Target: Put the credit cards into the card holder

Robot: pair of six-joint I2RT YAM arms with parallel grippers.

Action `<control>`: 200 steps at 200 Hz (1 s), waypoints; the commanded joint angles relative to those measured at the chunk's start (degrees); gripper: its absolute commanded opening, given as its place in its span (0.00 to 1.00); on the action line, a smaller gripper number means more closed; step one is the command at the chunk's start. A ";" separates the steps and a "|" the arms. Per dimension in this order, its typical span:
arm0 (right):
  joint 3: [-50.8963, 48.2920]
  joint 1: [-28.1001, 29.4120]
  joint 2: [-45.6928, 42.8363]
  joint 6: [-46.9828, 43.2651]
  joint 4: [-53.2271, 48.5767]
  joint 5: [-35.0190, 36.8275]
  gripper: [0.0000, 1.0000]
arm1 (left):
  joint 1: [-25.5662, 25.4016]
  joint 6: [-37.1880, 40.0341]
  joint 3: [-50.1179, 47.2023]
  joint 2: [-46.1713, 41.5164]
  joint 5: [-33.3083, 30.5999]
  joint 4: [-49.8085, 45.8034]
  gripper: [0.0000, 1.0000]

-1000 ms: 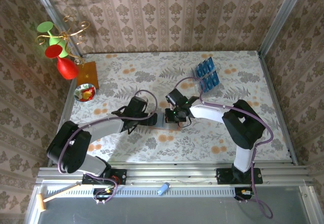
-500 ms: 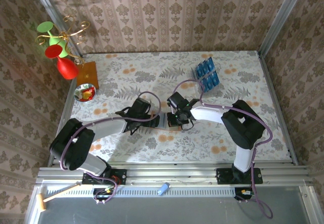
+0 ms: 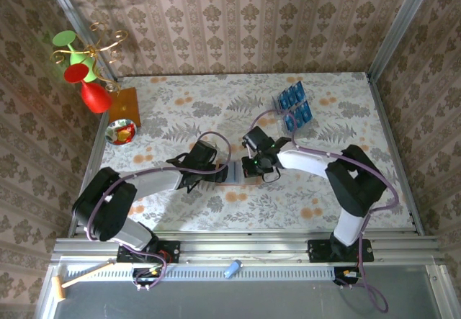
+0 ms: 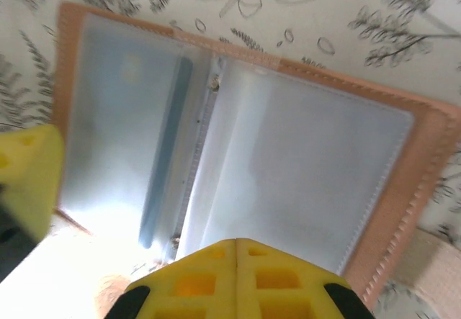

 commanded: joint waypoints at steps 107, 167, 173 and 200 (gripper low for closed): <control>24.86 -19.62 2.41 -6.74 -19.99 14.01 0.42 | 1.90 0.69 3.24 -5.48 -2.45 -3.76 1.00; 31.95 -19.86 9.44 -12.53 -23.90 26.98 0.40 | 5.41 0.72 1.33 -7.95 1.13 -2.73 1.00; 32.59 -19.85 10.16 -13.11 -24.46 27.97 0.40 | 5.62 0.74 1.23 -7.97 1.31 -2.55 1.00; 34.81 -19.90 12.77 -14.87 -25.35 30.38 0.40 | 6.16 0.82 1.38 -7.34 2.27 -2.03 1.00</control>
